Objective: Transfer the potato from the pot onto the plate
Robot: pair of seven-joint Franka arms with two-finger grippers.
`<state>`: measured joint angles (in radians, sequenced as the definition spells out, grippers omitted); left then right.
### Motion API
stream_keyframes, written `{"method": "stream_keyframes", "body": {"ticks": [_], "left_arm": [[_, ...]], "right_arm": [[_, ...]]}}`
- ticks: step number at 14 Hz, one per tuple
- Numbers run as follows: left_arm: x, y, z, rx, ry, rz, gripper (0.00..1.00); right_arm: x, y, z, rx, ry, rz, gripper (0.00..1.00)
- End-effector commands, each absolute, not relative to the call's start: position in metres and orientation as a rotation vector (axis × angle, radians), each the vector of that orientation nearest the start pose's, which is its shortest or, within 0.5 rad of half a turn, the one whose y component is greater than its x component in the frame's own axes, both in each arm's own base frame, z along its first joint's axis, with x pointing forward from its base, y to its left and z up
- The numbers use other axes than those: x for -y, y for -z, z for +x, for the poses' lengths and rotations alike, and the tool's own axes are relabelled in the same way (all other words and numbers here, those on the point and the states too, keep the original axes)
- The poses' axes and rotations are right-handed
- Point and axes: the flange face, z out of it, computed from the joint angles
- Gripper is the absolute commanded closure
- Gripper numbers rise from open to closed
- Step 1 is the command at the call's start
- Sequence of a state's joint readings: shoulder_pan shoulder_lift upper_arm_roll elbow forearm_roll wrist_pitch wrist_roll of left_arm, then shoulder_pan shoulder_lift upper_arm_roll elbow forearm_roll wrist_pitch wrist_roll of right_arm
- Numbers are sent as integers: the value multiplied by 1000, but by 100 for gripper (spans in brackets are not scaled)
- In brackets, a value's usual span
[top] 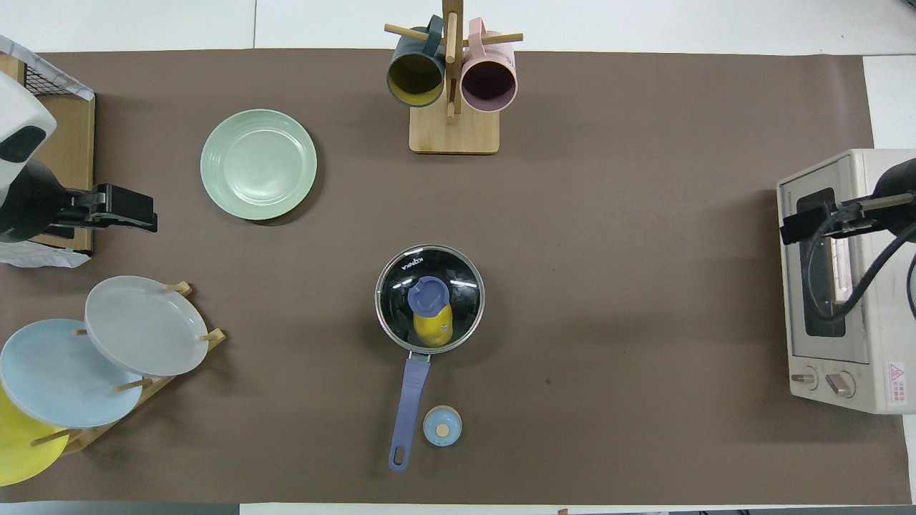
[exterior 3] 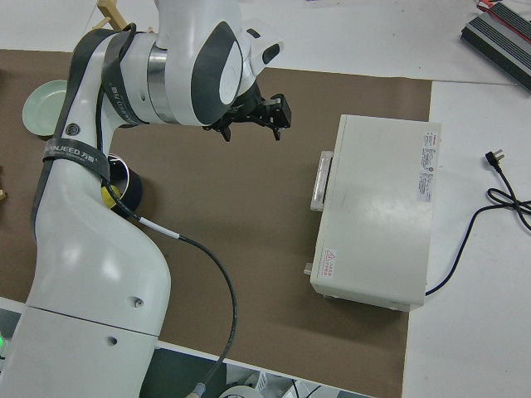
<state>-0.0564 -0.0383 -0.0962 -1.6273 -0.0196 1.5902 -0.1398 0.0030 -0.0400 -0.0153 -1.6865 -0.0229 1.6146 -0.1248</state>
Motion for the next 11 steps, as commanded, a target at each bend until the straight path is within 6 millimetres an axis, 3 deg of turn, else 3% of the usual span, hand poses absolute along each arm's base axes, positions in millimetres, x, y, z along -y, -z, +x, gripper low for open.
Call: {"method": "stream_keyframes", "body": {"ticks": [1, 11], "left_arm": [[86, -625, 540, -29, -2, -3159, 0], [85, -626, 540, -24, 1, -3159, 0]], "right_arm": [[8, -600, 541, 148, -54, -3144, 0], [0, -587, 530, 177, -88, -3143, 0]]}}
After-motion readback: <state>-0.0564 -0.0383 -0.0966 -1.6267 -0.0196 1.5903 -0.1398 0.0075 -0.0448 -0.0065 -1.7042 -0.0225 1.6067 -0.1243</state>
